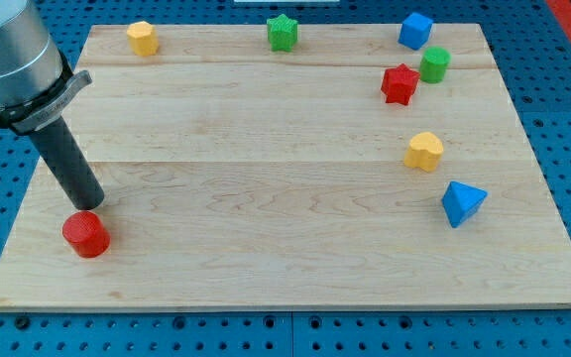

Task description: Slide the green star slightly left

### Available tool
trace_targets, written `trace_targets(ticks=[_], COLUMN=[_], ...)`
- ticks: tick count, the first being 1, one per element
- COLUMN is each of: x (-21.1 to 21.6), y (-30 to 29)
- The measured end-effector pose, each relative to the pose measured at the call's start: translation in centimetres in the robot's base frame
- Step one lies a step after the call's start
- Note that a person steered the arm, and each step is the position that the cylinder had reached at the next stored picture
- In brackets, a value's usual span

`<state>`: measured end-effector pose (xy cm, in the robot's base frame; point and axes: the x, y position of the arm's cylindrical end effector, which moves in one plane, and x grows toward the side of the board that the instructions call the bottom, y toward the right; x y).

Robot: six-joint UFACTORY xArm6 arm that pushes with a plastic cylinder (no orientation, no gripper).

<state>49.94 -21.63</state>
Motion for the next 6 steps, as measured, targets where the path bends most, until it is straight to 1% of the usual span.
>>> trace_targets(ticks=[2,6], x=[0.0,-0.02], y=[0.79,0.38])
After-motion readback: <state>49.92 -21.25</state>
